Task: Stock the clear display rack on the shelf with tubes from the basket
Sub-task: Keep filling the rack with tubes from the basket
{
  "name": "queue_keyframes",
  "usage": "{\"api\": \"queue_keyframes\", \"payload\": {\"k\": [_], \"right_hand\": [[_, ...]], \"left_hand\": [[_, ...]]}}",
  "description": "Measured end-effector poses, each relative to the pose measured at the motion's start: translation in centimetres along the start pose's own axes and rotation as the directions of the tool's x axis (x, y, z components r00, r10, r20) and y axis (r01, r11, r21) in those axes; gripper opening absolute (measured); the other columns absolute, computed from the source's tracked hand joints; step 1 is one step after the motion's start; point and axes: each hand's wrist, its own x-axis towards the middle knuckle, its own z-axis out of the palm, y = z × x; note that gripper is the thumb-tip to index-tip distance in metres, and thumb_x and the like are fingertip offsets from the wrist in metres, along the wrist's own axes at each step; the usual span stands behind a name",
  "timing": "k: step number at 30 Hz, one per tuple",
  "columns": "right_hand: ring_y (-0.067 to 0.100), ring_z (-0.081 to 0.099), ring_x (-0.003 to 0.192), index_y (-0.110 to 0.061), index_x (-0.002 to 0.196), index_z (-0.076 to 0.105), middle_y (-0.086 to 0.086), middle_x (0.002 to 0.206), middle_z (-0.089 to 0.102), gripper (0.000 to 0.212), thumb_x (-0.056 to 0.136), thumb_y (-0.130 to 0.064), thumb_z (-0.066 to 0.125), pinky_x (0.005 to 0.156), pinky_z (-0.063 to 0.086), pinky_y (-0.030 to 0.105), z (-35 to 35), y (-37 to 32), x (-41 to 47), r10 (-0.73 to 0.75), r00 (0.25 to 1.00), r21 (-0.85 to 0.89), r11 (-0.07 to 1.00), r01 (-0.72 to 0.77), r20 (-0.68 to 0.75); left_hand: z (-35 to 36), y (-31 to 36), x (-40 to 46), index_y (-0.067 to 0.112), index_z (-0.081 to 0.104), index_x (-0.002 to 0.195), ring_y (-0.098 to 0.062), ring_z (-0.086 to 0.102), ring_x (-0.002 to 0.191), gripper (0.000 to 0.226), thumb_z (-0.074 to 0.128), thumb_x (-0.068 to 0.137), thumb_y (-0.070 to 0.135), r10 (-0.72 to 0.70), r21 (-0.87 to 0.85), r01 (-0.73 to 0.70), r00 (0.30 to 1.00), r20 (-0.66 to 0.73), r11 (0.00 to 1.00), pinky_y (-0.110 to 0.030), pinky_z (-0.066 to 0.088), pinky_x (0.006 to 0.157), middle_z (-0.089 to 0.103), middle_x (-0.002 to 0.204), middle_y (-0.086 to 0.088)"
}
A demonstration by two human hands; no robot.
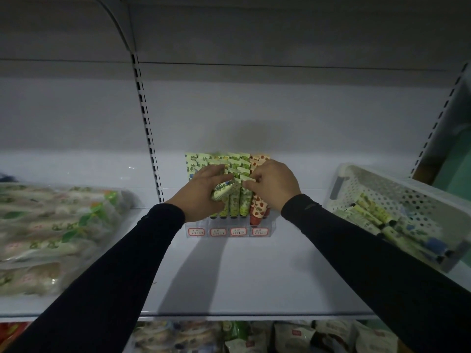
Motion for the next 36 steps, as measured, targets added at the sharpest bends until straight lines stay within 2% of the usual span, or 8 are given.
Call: {"api": "queue_keyframes", "payload": {"k": [3, 6, 10, 16, 20, 27, 31, 36], "right_hand": [[0.015, 0.045, 0.074, -0.017, 0.060, 0.054, -0.008, 0.062, 0.039, 0.035, 0.092, -0.032, 0.062, 0.065, 0.034, 0.028, 0.0, 0.1, 0.0, -0.031, 0.999, 0.018, 0.999, 0.031, 0.014], [0.021, 0.053, 0.074, -0.006, 0.062, 0.061, 0.002, 0.064, 0.049, 0.038, 0.094, -0.024, 0.055, 0.066, 0.042, 0.032, -0.1, -0.1, 0.2, -0.044, 0.998, -0.001, 0.999, 0.044, 0.039], [0.023, 0.053, 0.066, -0.009, 0.056, 0.058, 0.005, 0.060, 0.052, 0.043, 0.094, -0.028, 0.058, 0.062, 0.039, 0.031, -0.1, -0.2, 0.5, -0.042, 0.999, -0.005, 0.999, 0.042, 0.035], [0.022, 0.052, 0.065, -0.005, 0.060, 0.061, 0.005, 0.063, 0.056, 0.041, 0.094, -0.029, 0.058, 0.079, 0.050, 0.038, 0.2, 0.1, 0.5, -0.038, 0.999, -0.006, 0.999, 0.038, 0.029], [0.020, 0.051, 0.067, -0.008, 0.063, 0.063, -0.001, 0.061, 0.051, 0.038, 0.094, -0.029, 0.058, 0.061, 0.037, 0.029, 0.0, -0.2, 0.5, -0.020, 0.998, -0.030, 0.999, 0.022, 0.060], [0.006, 0.038, 0.051, -0.021, 0.053, 0.049, -0.009, 0.054, 0.043, 0.044, 0.094, -0.031, 0.059, 0.053, 0.029, 0.025, -0.2, -0.3, 0.7, 0.001, 0.998, -0.054, 0.999, 0.002, 0.066], [0.013, 0.041, 0.053, -0.006, 0.062, 0.063, 0.001, 0.056, 0.048, 0.041, 0.093, -0.032, 0.059, 0.052, 0.027, 0.026, -0.2, -0.4, 0.5, 0.000, 0.999, -0.052, 0.999, 0.003, 0.046], [0.016, 0.048, 0.074, -0.013, 0.082, 0.074, 0.002, 0.080, 0.053, 0.033, 0.094, -0.038, 0.056, 0.066, 0.034, 0.026, -0.9, -0.3, 0.2, -0.026, 0.997, 0.009, 1.000, 0.026, -0.069]], "left_hand": [[0.0, 0.0, 0.0, 0.025, 0.041, 0.147, -0.023, 0.011, 0.149, 0.073, 0.069, 0.082, 0.010, -0.001, -0.001, 0.001, 1.000, 0.005, 1.000, -0.042, 0.019, 0.120, 0.020, 0.162, -0.002], [0.0, 0.0, 0.0, 0.025, 0.041, 0.147, -0.022, 0.010, 0.149, 0.074, 0.069, 0.081, 0.008, -0.006, -0.013, 0.006, 1.000, 0.005, 1.000, -0.041, 0.018, 0.120, 0.020, 0.162, -0.001], [0.1, 0.1, 0.0, 0.024, 0.042, 0.147, -0.023, 0.011, 0.149, 0.074, 0.069, 0.080, 0.007, -0.004, -0.019, 0.004, 1.000, 0.002, 1.000, -0.040, 0.017, 0.120, 0.021, 0.162, -0.002], [0.2, 0.0, 0.1, 0.025, 0.041, 0.147, -0.022, 0.010, 0.150, 0.074, 0.070, 0.081, 0.008, -0.008, -0.021, 0.009, 1.000, 0.004, 1.000, -0.040, 0.016, 0.120, 0.019, 0.162, -0.001], [0.2, -0.1, 0.1, 0.024, 0.040, 0.147, -0.021, 0.009, 0.150, 0.074, 0.070, 0.081, 0.008, -0.006, -0.018, 0.006, 1.000, 0.001, 1.000, -0.038, 0.015, 0.119, 0.019, 0.162, -0.001], [0.0, 0.2, 0.1, 0.024, 0.039, 0.148, -0.022, 0.008, 0.150, 0.074, 0.069, 0.082, 0.009, -0.018, -0.010, 0.018, 1.000, 0.015, 1.000, -0.039, 0.015, 0.119, 0.018, 0.163, -0.001], [-0.1, 0.5, 0.1, 0.024, 0.039, 0.148, -0.023, 0.008, 0.150, 0.074, 0.069, 0.083, 0.010, -0.020, 0.011, 0.020, 0.999, 0.029, 1.000, -0.040, 0.016, 0.120, 0.017, 0.163, -0.002], [0.1, 0.1, -0.2, 0.026, 0.036, 0.150, -0.024, 0.006, 0.151, 0.076, 0.069, 0.083, 0.010, -0.019, -0.027, 0.019, 1.000, 0.002, 0.999, -0.045, 0.017, 0.120, 0.013, 0.164, -0.001]]}}
